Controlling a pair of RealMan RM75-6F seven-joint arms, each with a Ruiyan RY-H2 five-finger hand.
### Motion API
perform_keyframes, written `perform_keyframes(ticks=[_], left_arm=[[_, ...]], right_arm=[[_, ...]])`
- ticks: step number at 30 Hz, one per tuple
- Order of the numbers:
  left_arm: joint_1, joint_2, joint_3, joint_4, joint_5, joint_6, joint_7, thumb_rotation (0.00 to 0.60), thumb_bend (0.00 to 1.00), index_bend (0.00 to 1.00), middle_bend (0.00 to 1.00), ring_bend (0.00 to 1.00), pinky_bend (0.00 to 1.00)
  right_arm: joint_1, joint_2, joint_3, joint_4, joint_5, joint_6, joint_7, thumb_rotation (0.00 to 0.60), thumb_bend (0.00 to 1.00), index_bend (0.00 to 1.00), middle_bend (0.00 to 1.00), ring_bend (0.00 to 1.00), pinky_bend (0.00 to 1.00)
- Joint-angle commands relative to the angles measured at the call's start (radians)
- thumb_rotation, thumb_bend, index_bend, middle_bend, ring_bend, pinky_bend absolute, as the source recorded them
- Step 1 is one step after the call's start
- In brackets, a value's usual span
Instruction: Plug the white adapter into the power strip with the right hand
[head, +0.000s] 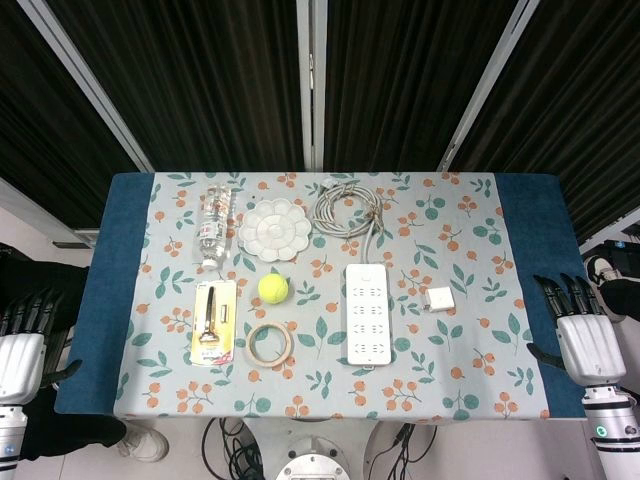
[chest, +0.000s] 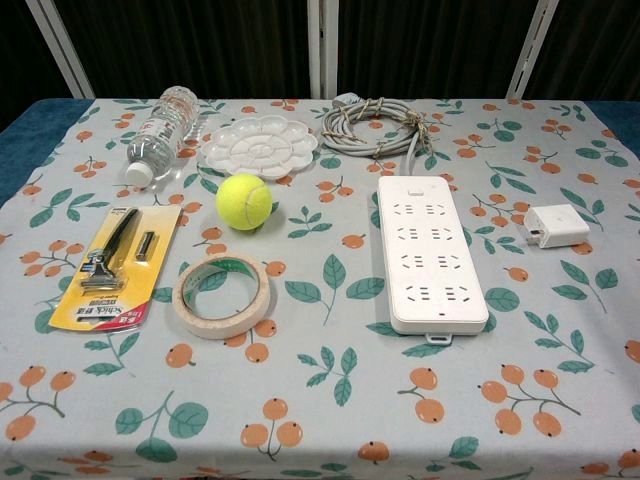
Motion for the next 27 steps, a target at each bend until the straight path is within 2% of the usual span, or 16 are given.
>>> perform_keyframes(ticks=[1,10,14,18,27], left_arm=[[-0.001,-0.002,-0.001,0.002,-0.003,-0.004,-0.002,0.600,0.07,0.00,0.01,0.00,0.00],[0.002,-0.006,0.001,0.003,0.004,0.004,-0.004,0.600,0.07,0.00,0.01,0.00,0.00],[0.001,-0.009,0.003,0.004,0.010,0.005,-0.005,0.600,0.07,0.00,0.01,0.00,0.00],[0.006,-0.011,0.006,0.004,0.014,0.012,-0.008,0.600,0.07,0.00,0.01,0.00,0.00],[0.010,-0.014,0.005,0.006,0.007,0.011,-0.018,0.600,0.07,0.00,0.01,0.00,0.00]], right_arm=[[0.002,0.001,0.000,-0.001,0.003,-0.004,-0.001,0.600,0.03,0.03,0.14,0.01,0.05],[0.019,-0.002,-0.005,-0.001,-0.002,-0.033,0.012,0.600,0.03,0.04,0.15,0.01,0.05],[0.055,-0.032,0.003,0.027,0.000,-0.081,0.024,0.600,0.03,0.12,0.17,0.01,0.05],[0.102,-0.082,0.016,0.083,0.017,-0.146,0.037,0.600,0.03,0.25,0.20,0.04,0.08],[0.218,-0.218,0.020,0.245,0.037,-0.311,0.037,0.600,0.03,0.32,0.26,0.07,0.10]])
